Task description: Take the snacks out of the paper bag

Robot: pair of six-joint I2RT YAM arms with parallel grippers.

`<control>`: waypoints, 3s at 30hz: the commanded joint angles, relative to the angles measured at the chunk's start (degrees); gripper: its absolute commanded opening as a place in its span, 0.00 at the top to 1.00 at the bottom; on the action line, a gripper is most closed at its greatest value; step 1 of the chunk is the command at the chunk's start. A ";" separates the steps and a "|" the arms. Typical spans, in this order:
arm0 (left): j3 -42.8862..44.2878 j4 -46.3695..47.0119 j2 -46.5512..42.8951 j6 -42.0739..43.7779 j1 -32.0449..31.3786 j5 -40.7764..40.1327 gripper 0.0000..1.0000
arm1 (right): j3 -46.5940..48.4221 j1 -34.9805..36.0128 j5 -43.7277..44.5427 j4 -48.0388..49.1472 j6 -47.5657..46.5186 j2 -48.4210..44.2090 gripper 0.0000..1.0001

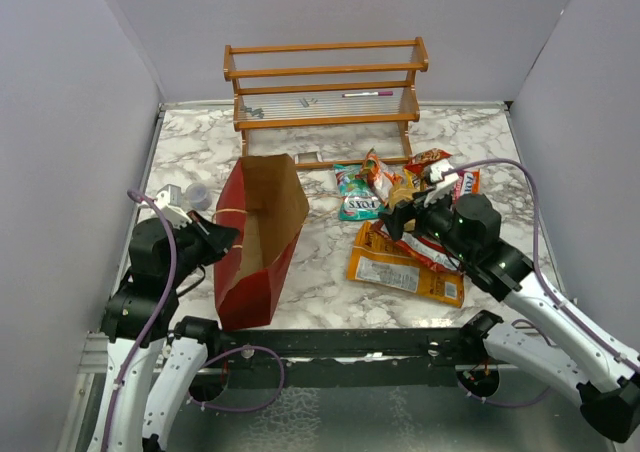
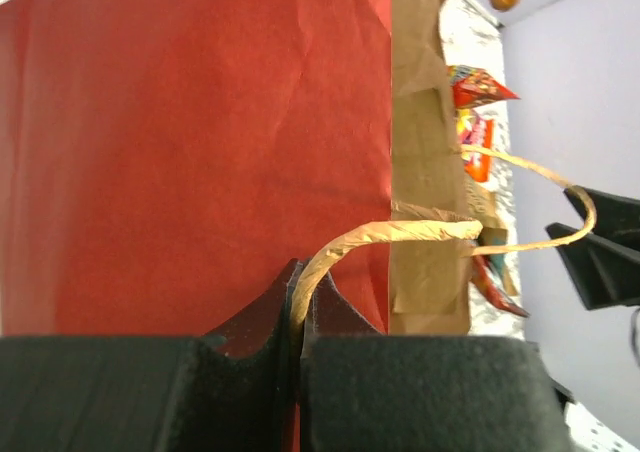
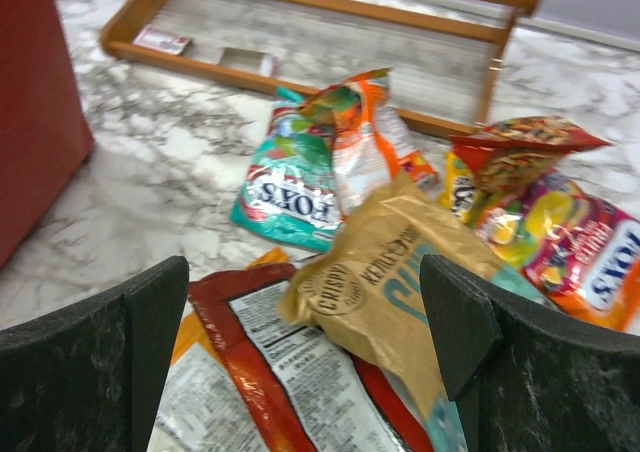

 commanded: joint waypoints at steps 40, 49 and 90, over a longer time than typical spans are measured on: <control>0.13 -1.20 -8.14 -12.92 0.07 -18.31 1.00 | 7.53 2.94 -46.81 34.04 44.71 24.56 0.01; 1.65 -1.27 -8.02 -12.33 0.07 -17.25 1.00 | 19.62 7.40 -42.43 35.73 48.72 36.22 0.13; 13.00 4.37 9.46 -0.39 0.07 -12.30 0.99 | 46.44 3.78 -35.90 13.24 24.32 47.57 0.93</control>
